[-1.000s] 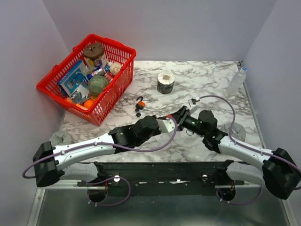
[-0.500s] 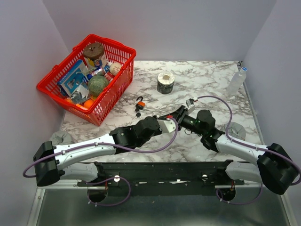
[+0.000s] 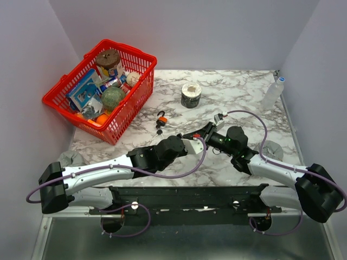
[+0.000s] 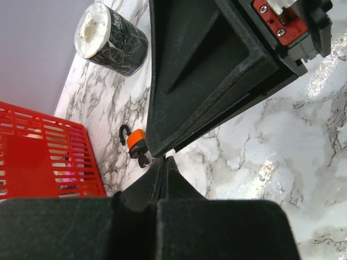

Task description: Unlock with the key

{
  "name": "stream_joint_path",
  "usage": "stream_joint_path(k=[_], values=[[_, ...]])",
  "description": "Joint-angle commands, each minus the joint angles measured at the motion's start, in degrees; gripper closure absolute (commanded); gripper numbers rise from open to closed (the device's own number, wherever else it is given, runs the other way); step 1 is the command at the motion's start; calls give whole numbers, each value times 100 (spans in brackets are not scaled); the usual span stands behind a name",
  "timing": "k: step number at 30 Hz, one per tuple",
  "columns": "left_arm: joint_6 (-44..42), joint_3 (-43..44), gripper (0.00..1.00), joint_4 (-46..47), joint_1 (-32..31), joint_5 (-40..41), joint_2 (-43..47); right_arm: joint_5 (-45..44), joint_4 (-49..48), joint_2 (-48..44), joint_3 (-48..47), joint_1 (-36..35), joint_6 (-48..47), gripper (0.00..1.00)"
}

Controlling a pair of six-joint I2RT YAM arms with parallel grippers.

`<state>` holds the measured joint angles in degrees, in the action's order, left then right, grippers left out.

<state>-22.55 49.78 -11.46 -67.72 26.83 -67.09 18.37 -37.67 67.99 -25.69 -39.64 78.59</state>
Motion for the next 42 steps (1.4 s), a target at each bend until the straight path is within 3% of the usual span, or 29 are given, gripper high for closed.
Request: stream_joint_path(k=[1, 7, 10, 12, 16, 17, 20, 23, 29, 33, 37, 42], values=[[-162, -135, 100, 135, -144, 366, -59, 79, -188, 39, -67, 17, 25, 72], [-277, -205, 100, 223, -294, 516, -67, 53, -223, 74, -67, 17, 25, 79], [-259, -197, 100, 215, -303, 534, -67, 44, -223, 92, -67, 17, -10, 91], [-189, -188, 90, 215, -303, 543, -50, 26, -223, 101, -59, 17, -36, 98], [-23, -205, 66, 197, -303, 516, 64, -44, -285, 92, 20, 18, -98, 99], [30, -214, 51, 188, -312, 499, 82, -62, -328, 83, 81, 17, -115, 99], [311, -206, 25, 66, -294, 490, 187, -246, -469, 4, 231, 17, -177, 99], [784, -179, 13, -162, -250, 376, 354, -483, -697, -171, 407, 26, -343, 99], [2200, -82, 8, -454, 162, -623, 925, -852, -1154, -636, 776, 18, -1187, 99], [3927, -56, 8, -146, 566, -1424, 1242, -853, -1636, -813, 934, 26, -1687, 99], [5291, -143, 13, 651, 848, -1917, 1487, -774, -2252, -848, 1136, 26, -1776, 99], [6384, -530, 21, 1611, 1190, -2515, 1655, -624, -2982, -805, 1286, 18, -1794, 99]])
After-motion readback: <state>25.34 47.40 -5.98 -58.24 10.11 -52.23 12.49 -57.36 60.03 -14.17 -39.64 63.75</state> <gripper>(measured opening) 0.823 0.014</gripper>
